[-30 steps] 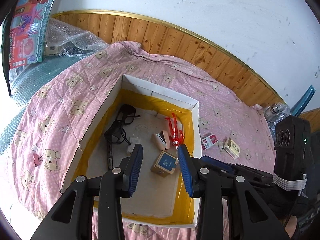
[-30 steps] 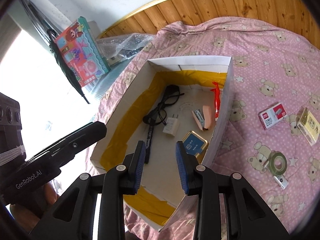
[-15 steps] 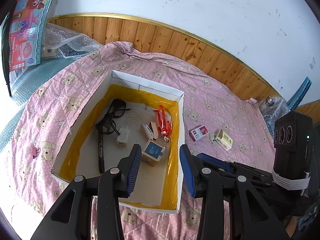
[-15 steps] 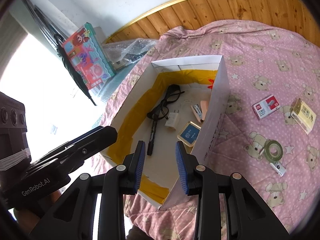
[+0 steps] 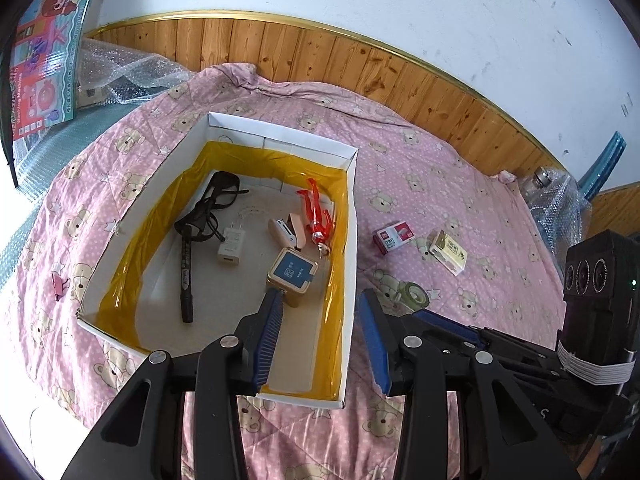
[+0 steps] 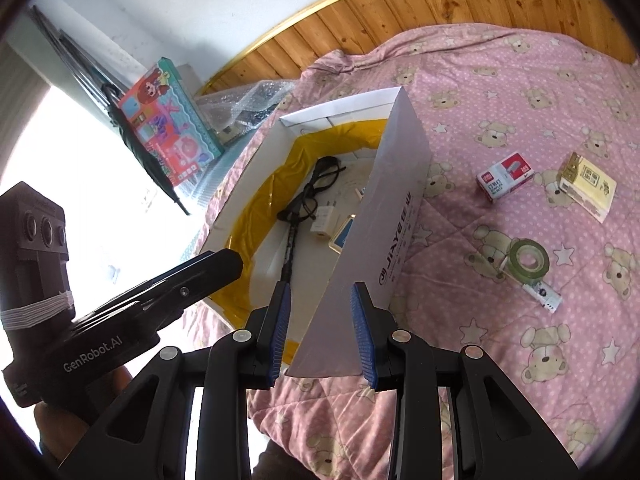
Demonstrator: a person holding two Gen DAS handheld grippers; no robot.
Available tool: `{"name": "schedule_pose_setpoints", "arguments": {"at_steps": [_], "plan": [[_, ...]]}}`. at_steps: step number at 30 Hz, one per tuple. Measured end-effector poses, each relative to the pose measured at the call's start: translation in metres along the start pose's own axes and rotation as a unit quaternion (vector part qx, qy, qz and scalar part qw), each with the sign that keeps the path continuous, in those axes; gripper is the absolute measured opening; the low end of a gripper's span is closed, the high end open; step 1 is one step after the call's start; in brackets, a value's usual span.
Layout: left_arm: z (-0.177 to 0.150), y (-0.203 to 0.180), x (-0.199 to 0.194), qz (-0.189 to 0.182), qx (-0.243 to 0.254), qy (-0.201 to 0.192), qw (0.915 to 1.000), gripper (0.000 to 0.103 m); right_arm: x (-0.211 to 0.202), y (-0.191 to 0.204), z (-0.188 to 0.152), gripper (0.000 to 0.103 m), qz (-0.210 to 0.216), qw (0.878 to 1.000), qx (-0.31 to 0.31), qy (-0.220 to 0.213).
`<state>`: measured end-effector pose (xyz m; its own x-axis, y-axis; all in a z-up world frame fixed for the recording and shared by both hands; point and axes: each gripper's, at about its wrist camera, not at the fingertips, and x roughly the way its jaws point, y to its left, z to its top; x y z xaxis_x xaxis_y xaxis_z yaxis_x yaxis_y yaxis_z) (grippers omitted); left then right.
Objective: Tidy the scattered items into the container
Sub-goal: 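Move both grippers away from the box toward the green tape roll and white tube, then lower the left gripper around the green tape roll while the right approaches the white tube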
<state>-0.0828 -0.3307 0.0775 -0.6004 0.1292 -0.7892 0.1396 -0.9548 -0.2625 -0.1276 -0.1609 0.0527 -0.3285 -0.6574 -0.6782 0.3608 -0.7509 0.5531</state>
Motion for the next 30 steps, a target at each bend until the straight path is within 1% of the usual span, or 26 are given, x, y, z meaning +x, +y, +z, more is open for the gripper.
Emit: {"name": "schedule_pose_setpoints", "arguments": {"at_steps": [9,19,30], "plan": [[-0.005,-0.021,0.014,-0.014,0.018,0.014,0.9997,0.042,-0.008,-0.023,-0.007,0.034,-0.002,1.000,0.017,0.000],[-0.010,-0.045,0.034,-0.030,0.039,0.031,0.9983,0.042,-0.018,-0.059,-0.011,0.034,-0.014,0.999,0.051,-0.004],[-0.014,-0.078,0.058,-0.048,0.071,0.056,0.9947,0.042,-0.025,-0.100,-0.018,0.034,-0.031,0.995,0.091,-0.007]]}}
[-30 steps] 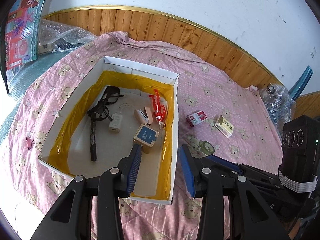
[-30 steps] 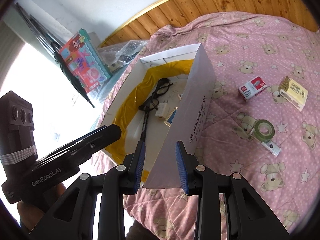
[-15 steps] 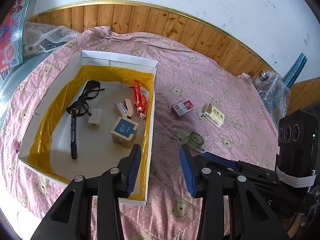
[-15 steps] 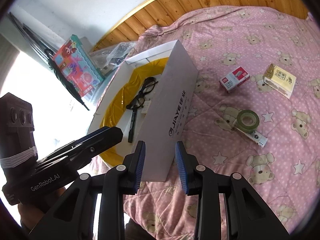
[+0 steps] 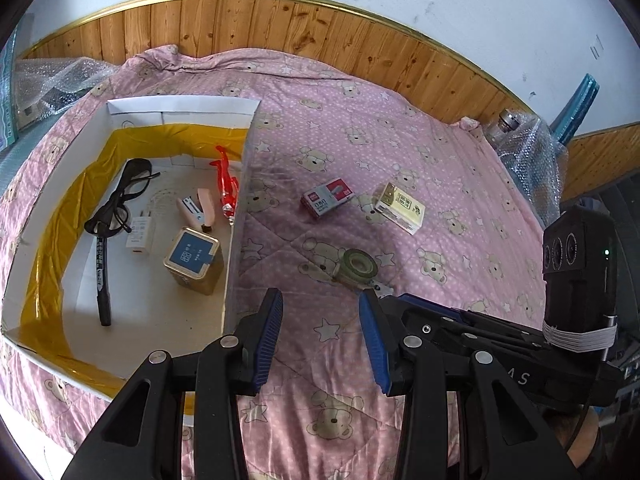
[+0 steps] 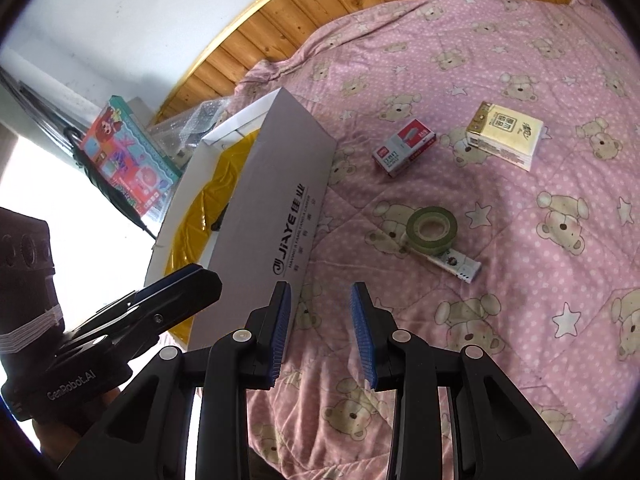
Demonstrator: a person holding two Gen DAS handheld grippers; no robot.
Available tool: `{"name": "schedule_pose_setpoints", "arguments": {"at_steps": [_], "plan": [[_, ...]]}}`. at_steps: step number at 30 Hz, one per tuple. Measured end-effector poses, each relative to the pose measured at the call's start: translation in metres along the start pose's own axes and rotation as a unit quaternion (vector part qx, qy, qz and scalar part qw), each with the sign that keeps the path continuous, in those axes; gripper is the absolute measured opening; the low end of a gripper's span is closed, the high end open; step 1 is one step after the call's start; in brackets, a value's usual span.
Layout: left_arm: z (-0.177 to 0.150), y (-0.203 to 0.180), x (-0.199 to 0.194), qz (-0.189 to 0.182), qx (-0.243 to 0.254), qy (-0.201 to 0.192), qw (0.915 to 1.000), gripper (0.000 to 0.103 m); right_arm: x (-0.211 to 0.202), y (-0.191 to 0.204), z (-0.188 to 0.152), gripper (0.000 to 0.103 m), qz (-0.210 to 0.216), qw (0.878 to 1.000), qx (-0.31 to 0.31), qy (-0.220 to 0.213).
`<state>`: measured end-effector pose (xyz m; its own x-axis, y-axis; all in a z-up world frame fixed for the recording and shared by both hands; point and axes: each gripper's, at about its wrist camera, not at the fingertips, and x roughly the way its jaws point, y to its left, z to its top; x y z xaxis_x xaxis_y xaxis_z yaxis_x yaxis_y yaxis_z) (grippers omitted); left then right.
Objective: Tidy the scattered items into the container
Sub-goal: 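Lower the left gripper around the green tape roll while the right approaches the white tube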
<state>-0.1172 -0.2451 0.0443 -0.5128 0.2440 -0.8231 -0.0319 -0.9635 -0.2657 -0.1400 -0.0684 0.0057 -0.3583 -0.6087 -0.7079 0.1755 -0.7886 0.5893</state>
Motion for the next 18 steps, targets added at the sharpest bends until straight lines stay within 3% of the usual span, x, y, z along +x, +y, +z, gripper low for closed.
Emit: {"name": "schedule_pose_setpoints", "arguments": {"at_steps": [18], "plan": [[0.003,-0.029,0.046,-0.014,0.025,0.043,0.9987,0.042,0.001,-0.054,0.000,0.034,-0.026,0.999,0.046,0.005]]}}
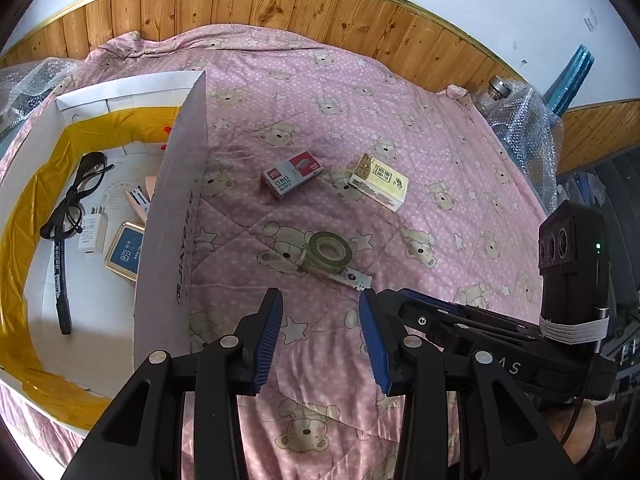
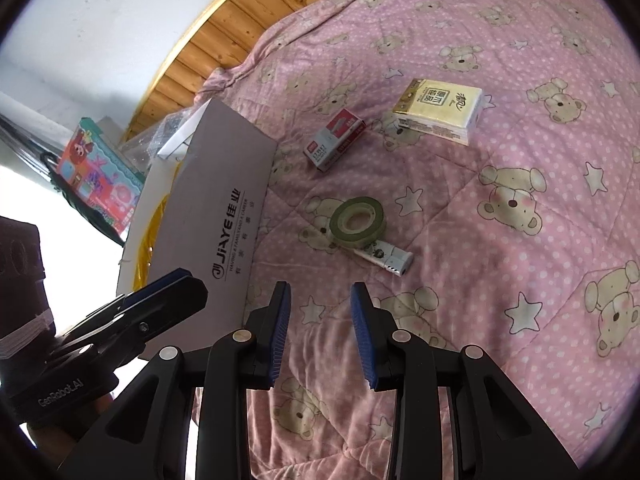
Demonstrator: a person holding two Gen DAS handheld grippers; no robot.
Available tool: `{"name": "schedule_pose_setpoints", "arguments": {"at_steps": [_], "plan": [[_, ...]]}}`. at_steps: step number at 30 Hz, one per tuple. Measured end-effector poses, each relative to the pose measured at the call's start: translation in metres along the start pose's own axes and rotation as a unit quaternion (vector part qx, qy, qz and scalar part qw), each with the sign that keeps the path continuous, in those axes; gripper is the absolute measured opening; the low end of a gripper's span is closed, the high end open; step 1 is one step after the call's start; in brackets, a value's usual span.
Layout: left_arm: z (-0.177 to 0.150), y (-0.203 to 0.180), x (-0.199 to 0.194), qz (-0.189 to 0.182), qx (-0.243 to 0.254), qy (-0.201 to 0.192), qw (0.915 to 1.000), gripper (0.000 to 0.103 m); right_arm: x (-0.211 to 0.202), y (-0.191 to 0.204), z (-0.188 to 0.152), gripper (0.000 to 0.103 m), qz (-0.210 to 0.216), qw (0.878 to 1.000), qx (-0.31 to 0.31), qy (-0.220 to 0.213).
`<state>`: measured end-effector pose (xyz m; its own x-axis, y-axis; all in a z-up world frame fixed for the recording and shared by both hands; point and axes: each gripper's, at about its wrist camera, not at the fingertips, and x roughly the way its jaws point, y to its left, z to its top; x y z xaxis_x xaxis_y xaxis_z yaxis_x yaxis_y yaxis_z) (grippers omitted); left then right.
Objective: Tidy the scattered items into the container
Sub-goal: 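Lower the left gripper around the green tape roll while the right approaches the white tube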
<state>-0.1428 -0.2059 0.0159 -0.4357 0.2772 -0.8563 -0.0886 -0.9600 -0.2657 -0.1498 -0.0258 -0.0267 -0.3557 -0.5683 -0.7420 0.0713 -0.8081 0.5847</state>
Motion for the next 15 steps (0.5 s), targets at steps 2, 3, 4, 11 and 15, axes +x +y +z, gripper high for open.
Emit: {"name": "schedule_pose_setpoints", "arguments": {"at_steps": [2,3,4,11,15], "plan": [[0.001,-0.001,0.006,0.000,0.001,0.005,1.0000,0.042,0.002,-0.003,0.000,0.034,-0.003,1.000,0.000,0.002],[0.002,-0.001,0.008,0.000,0.001,0.007,1.0000,0.042,0.004,-0.004,0.000,0.034,-0.004,1.000,0.001,0.003],[0.003,-0.002,0.011,0.000,0.001,0.010,1.0000,0.042,0.005,-0.006,0.000,0.034,-0.005,1.000,0.001,0.004],[0.010,-0.003,0.030,0.003,0.003,0.024,0.9997,0.042,0.016,-0.014,0.004,0.034,-0.014,1.000,-0.003,0.012],[0.015,-0.002,0.045,-0.005,-0.001,0.037,0.9993,0.042,0.022,-0.018,0.007,0.034,-0.022,1.000,-0.008,0.017]]}}
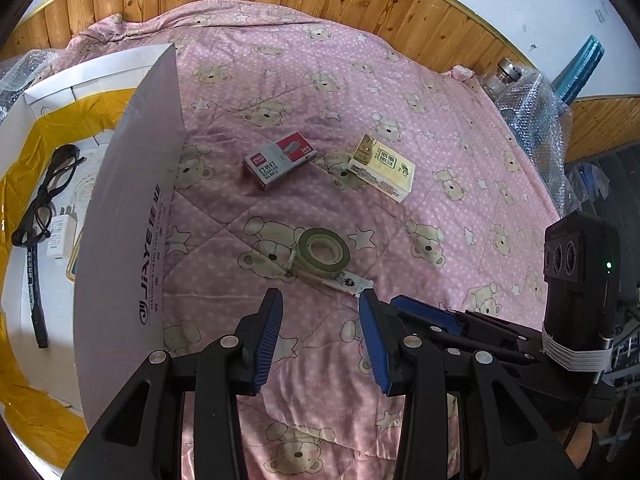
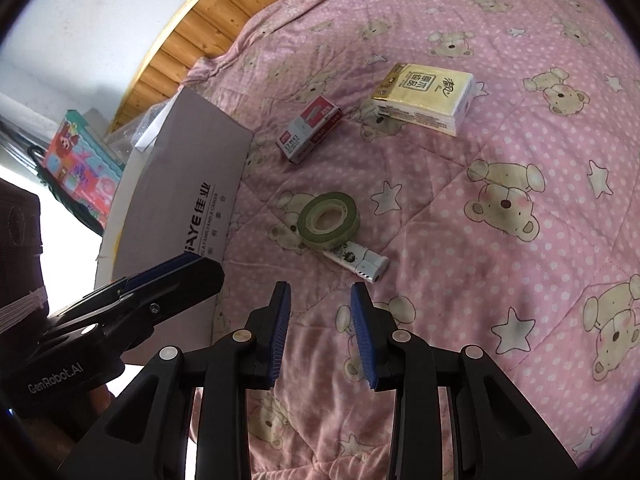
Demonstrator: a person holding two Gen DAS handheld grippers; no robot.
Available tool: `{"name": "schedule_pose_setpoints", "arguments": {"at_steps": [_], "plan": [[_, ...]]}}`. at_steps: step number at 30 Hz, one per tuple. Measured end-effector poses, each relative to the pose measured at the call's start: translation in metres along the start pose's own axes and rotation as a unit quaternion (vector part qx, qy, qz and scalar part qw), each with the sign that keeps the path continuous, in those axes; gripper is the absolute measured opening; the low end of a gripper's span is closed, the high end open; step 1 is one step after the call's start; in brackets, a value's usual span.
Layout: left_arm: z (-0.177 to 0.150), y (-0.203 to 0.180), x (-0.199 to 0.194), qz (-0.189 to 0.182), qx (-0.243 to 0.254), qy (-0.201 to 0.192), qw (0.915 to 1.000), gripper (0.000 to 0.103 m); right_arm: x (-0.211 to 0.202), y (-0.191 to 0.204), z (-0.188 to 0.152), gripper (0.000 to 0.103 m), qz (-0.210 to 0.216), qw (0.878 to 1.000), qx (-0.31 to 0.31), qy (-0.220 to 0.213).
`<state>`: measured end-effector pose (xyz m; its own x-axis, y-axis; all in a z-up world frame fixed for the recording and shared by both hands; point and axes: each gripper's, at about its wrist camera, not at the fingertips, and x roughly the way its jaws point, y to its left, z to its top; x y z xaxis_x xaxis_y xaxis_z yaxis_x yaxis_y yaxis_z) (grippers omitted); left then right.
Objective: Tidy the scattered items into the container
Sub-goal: 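Lower the left gripper around the green tape roll while the right approaches the white tube, then grasp the white tube with the right gripper while the left grasps the green tape roll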
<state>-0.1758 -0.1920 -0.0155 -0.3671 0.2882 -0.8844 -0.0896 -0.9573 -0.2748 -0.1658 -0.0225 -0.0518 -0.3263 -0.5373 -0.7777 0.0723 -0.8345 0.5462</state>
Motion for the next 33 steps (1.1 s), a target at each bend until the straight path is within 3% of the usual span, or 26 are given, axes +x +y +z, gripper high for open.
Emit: {"name": "schedule_pose_setpoints", "arguments": {"at_steps": [15,22,25,27,33], "plan": [[0.027,-0.007,0.077,0.005,0.007,0.062,0.9980,0.042,0.034,-0.007,0.018,0.035,-0.047,0.997,-0.058,0.023],[0.032,0.000,0.088,0.020,0.009,0.054,0.9983,0.042,0.049,0.000,0.022,0.036,-0.066,0.991,-0.110,0.029],[0.036,0.012,0.093,0.038,-0.006,0.055,0.9978,0.037,0.051,0.009,0.020,0.028,-0.084,0.984,-0.154,0.036],[0.037,0.023,0.095,0.028,-0.027,0.057,0.9976,0.037,0.047,0.008,0.018,0.022,-0.078,0.982,-0.167,0.048],[0.036,0.028,0.096,0.018,-0.031,0.061,0.9975,0.038,0.032,-0.007,0.010,0.005,-0.071,0.984,-0.147,0.076]]}}
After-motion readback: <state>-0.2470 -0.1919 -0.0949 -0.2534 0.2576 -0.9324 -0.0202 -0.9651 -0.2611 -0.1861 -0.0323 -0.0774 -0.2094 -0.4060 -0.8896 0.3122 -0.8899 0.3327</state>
